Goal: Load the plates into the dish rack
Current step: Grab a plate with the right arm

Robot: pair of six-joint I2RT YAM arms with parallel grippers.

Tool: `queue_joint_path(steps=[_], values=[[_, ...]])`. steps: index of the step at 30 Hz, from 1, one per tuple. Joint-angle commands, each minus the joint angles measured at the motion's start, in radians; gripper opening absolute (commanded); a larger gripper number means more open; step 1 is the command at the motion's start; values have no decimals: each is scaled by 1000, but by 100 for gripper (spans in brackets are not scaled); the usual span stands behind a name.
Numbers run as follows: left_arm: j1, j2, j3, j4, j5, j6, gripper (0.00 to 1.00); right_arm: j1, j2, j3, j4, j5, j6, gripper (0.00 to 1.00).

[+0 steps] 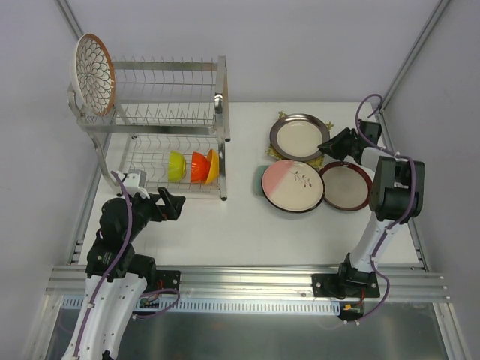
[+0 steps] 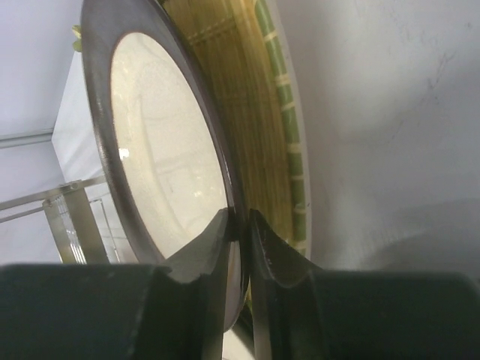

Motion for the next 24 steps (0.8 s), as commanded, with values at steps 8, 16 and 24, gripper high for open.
queue_joint_path(steps=[8,16,24], values=[[-9,71,107,33,156,-135,99,3,-273,-37,22,-54,73,1],[-10,111,186,35,205,-236,99,2,-458,-88,-50,-51,85,1],[-12,162,230,36,254,-335,99,3,-676,-180,-231,-54,70,0]])
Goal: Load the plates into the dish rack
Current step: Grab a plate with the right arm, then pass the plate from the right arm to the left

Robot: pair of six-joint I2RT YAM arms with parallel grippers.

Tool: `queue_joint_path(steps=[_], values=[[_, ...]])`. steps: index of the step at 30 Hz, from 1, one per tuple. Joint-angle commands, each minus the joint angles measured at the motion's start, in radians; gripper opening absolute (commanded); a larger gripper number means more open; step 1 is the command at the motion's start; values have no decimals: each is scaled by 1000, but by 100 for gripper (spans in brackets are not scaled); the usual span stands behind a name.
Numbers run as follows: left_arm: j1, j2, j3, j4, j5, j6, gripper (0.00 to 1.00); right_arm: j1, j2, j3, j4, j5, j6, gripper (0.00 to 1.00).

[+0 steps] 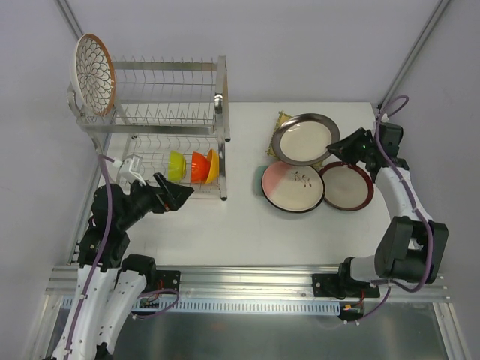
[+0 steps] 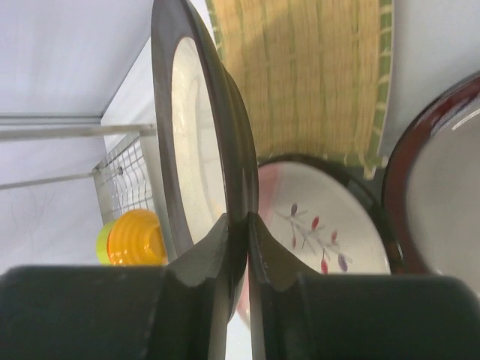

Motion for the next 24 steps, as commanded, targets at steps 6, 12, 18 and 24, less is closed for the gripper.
queue_joint_path(steps=[6,12,18,24], values=[[-24,57,64,45,86,-140,99,9,-315,-112,-76,-136,8,1],[-81,109,68,71,69,-145,99,53,-436,-224,-88,-269,22,1],[-217,167,56,105,-28,-183,99,131,-565,-310,-88,-367,13,1],[-429,247,48,165,-238,-214,99,217,-639,-400,25,-455,71,1]])
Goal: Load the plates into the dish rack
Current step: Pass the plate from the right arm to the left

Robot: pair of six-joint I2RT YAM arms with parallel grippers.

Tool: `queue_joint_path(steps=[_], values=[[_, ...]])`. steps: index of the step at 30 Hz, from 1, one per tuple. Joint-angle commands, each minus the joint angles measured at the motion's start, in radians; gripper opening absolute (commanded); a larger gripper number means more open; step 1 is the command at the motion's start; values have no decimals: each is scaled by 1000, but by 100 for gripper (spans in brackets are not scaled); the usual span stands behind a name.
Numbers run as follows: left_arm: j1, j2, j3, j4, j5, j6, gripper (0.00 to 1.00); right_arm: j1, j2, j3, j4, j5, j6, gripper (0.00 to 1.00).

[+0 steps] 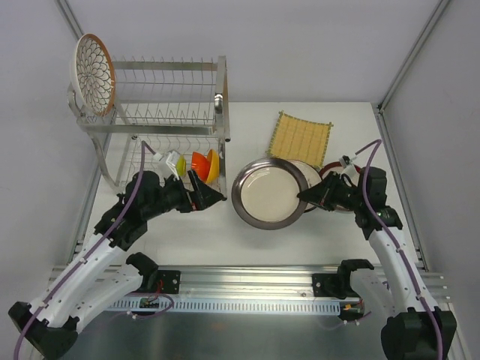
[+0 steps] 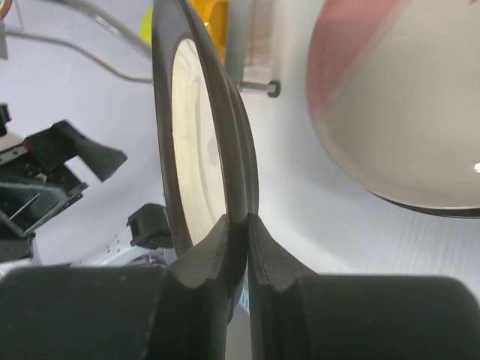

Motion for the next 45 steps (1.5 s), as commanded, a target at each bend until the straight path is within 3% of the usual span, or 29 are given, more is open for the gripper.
queue_joint_path(steps=[1,6,11,23,34,41,42,45], values=[[-125,46,16,77,-176,-39,99,47,-55,-16,220,-180,95,1],[-259,98,13,138,-355,-71,98,106,-87,-36,267,-189,98,1],[-371,147,11,146,-480,-97,93,115,-106,-85,423,-206,185,1],[-453,168,-33,220,-518,-150,74,121,-133,-111,564,-209,279,1],[-491,147,-67,298,-555,-160,52,124,-145,-151,580,-190,287,1],[-500,121,-88,304,-579,-165,23,124,-148,-180,568,-174,275,1],[-502,119,-87,329,-583,-160,14,124,-147,-181,563,-173,267,1],[-503,124,-85,335,-581,-151,2,124,-147,-187,561,-171,265,1]])
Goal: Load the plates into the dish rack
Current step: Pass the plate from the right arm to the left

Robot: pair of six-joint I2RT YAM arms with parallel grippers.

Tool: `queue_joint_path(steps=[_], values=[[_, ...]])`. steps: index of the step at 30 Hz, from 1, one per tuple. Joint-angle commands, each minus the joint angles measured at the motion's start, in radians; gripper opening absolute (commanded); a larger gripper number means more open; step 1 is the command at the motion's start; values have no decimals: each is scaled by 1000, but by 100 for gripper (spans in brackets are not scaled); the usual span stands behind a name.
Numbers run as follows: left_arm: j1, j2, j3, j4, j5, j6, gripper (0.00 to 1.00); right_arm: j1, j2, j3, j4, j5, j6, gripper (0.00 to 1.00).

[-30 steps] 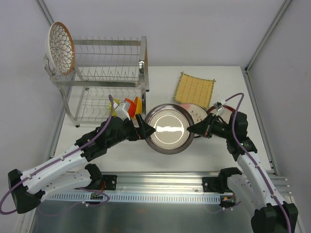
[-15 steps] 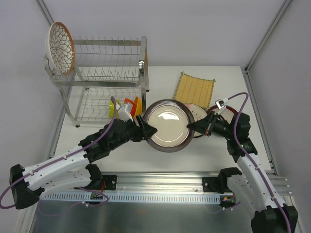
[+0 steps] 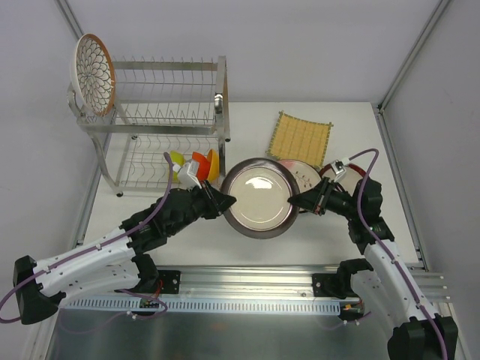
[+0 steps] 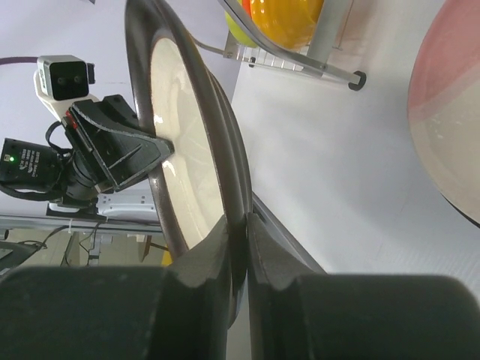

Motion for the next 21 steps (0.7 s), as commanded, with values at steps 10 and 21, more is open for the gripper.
queue_joint_path(steps=[10,21], values=[[-24,-31,26,76,-19,118,0,11,-60,63,-143,29,-134,44],[-24,-112,84,74,27,357,0,9,-116,128,-432,181,-361,99]])
